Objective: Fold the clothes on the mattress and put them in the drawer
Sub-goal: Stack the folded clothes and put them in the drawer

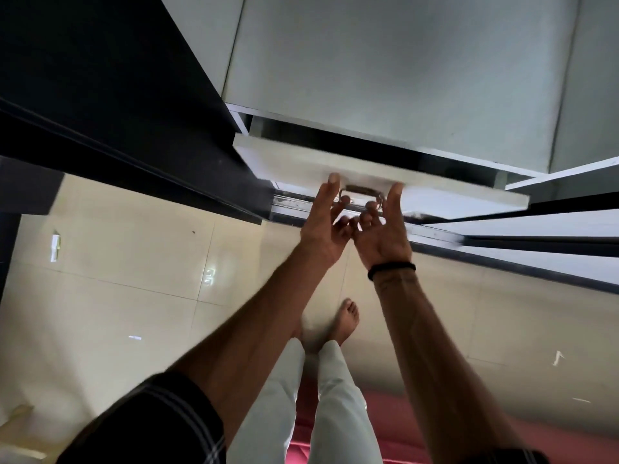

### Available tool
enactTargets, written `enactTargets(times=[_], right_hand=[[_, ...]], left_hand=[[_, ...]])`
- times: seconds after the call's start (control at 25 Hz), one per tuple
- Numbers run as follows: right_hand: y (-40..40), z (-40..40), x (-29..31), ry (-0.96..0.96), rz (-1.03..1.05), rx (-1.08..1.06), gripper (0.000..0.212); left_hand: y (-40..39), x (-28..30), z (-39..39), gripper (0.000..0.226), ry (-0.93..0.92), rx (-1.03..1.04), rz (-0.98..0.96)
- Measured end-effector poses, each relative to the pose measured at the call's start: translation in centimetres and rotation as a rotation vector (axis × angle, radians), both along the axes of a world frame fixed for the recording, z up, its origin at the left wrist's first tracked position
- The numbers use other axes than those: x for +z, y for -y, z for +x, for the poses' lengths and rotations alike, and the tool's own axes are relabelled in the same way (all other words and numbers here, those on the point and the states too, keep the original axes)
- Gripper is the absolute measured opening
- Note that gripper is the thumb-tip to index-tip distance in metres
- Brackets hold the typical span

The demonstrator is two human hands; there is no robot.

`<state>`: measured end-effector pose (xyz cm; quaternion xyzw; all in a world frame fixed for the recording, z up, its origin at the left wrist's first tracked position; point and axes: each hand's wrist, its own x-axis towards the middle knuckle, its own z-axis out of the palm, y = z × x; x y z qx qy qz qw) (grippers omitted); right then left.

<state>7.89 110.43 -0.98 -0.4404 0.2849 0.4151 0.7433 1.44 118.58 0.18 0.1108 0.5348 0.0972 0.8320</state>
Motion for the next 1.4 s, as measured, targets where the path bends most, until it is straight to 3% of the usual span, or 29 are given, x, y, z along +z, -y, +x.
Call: enactTargets(times=[0.12,0.32,0.48,0.64,0.72,0.76,0.8,0.84,0.88,0.96,1.08,1.28,1.4], right_hand=[[-3.5,3.0,0.2,-0.010,-0.034,-0.052,0.041],[-3.0,5.1,-0.5,0.072,-0.088,0.089,0.059],[0.4,6.5,-2.5,0.086,-0.025,0.269,0.031],[2.5,6.2,-9.5,0.068,-0.255,0.410,0.022],[1.9,6.6,-13.2,0.136,-0.387,0.555,0.018],[1.3,6.9,-14.6,0.163,-0.411,0.609,0.016],[0.6,7.3,-16.0,0.169,-0.402,0.621,0.013],[-0.1,7.6,-17.2,0.145,-0.375,0.575,0.011],[-0.7,7.7,-18.3,0.099,-0.324,0.493,0.009],[-1.5,7.4,-19.7,0.024,-0.198,0.339,0.011],[-1.9,6.8,-20.9,-0.007,-0.193,0.281,0.027],[-2.3,7.4,-22.0,-0.038,-0.271,0.315,0.033],[-1.9,7.5,-22.4,-0.021,-0.284,0.318,0.030]], left_hand=[[-2.7,0.1,3.3,0.069,-0.035,0.020,0.010],[-3.3,-0.5,4.6,0.069,-0.028,0.002,0.005],[-3.3,-3.3,3.0,0.048,-0.052,-0.003,0.031],[-1.5,-10.4,2.2,0.024,-0.299,0.025,-0.014],[-1.8,-13.3,3.0,0.040,-0.397,0.126,-0.091],[-1.4,-15.1,3.5,0.053,-0.474,-0.115,0.164],[-1.7,-16.9,4.4,0.062,-0.413,-0.137,0.221],[-2.1,-18.0,5.2,0.062,-0.282,0.032,-0.025],[-2.7,-19.0,5.6,0.055,-0.127,0.095,-0.068],[-2.3,-20.3,5.9,0.038,-0.126,-0.012,0.087],[-2.0,-20.4,6.5,0.029,-0.131,-0.050,0.140],[-2.0,-21.4,6.3,0.054,-0.131,-0.260,0.215],[-2.4,-21.8,5.7,0.024,-0.190,-0.330,0.215]])
